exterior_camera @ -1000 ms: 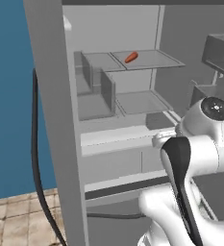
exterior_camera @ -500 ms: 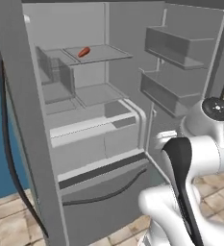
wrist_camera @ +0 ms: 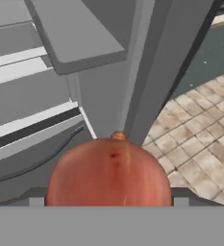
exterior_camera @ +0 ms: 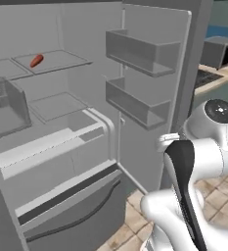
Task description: Gather the carrot and onion from the fridge and place them on a tray on the dining counter. Then gather the chicken drumstick and fish from the fridge and place them on the other tray.
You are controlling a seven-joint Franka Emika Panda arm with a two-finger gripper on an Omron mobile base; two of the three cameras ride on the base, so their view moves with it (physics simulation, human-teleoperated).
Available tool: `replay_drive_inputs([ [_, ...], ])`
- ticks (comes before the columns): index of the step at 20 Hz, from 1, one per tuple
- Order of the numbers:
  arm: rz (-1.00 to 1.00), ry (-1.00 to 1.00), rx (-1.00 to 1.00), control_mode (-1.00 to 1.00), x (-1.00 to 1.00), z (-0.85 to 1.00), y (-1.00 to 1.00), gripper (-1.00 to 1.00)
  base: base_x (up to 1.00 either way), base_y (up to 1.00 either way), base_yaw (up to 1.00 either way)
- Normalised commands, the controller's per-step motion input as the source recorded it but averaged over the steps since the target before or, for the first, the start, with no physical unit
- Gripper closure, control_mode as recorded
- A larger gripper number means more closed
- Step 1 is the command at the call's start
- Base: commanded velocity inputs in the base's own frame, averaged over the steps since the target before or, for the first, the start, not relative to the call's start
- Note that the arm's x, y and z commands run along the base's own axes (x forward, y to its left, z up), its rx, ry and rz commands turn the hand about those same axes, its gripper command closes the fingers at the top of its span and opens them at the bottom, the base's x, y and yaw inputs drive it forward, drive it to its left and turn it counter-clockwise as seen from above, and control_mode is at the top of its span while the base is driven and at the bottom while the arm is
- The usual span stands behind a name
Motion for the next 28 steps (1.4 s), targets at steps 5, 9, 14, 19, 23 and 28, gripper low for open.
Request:
replay_drive_inputs([
  [5, 0.00, 0.00, 0.00, 1.00, 0.00, 0.00, 0.00, 1.00, -0.84, -0.01, -0.46],
  [9, 0.00, 0.00, 0.00, 1.00, 0.00, 0.00, 0.00, 1.00, -0.71, -0.26, -0.45],
  [14, 0.00, 0.00, 0.00, 1.00, 0.00, 0.00, 0.00, 1.00, -0.69, -0.57, -0.37],
  [19, 0.00, 0.00, 0.00, 1.00, 0.00, 0.00, 0.00, 1.00, -0.38, -0.63, -0.38],
  [23, 0.00, 0.00, 0.00, 1.00, 0.00, 0.00, 0.00, 1.00, 0.09, -0.38, -0.52],
  [28, 0.00, 0.00, 0.00, 1.00, 0.00, 0.00, 0.00, 1.00, 0.38, -0.21, -0.54],
])
